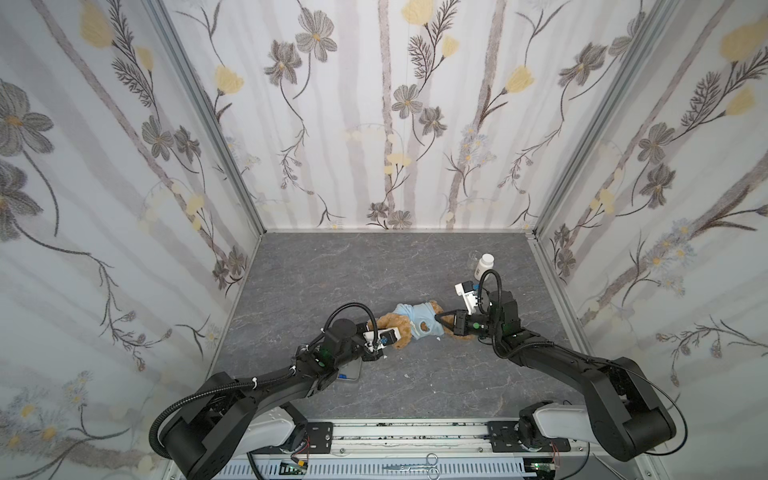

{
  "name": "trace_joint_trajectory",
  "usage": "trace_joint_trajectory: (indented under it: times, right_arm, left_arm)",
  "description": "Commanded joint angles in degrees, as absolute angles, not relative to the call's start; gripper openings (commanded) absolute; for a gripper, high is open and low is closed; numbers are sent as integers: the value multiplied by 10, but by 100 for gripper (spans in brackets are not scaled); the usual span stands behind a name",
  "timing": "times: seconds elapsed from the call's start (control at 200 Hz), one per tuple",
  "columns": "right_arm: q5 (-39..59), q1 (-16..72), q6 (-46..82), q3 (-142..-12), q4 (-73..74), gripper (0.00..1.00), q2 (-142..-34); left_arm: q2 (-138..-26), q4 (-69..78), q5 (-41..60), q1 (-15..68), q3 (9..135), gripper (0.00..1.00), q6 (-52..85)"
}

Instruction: Dress the teddy bear

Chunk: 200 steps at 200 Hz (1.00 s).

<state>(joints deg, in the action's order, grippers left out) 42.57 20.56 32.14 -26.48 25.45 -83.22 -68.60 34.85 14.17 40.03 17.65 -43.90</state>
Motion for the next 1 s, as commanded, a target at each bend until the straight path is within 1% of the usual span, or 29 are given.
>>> trace_joint_trajectory:
  times: [0.0,0.04,0.065,0.1,0.195,0.4,0.47,0.52,0.649,0.829,0.919,0.994]
  right_arm:
    - [389,206,293,-247,254,0,-809]
    - [378,207,298,-238,264,0,-804]
    - [373,207,303,-233,273,0,-800]
    - [368,208,309,-226,288,0,-797]
    - [349,210,317,-213,307,0,-792]
    - [318,227,316,-197,318,0,-782]
    - [310,234,318,-193,323,0,-778]
    - [304,239,321,-189,328,0,-775]
    - [298,241,330,-181,343,0,-771]
    - [297,243,337,-178,350,0,-764]
    - [298,243,336,-179,353,0,-759]
    - [303,243,337,-178,357,0,-758]
  left_arm:
    - [-678,349,149,401,181,17,-425]
    - [-675,337,154,401,186,27,-412]
    - [-674,326,155,401,189,37,-404]
    - [-671,313,158,401,195,46,-394]
    - [-662,277,165,401,208,65,-369]
    - [-643,204,209,401,241,85,-292]
    - [-654,194,220,401,255,95,-265]
    - [-668,184,220,401,266,100,-255]
    - [-710,141,194,402,283,99,-278]
    - [-719,117,167,405,290,98,-281]
    - [-738,110,158,412,296,93,-292]
    - [-763,109,142,413,309,86,-298]
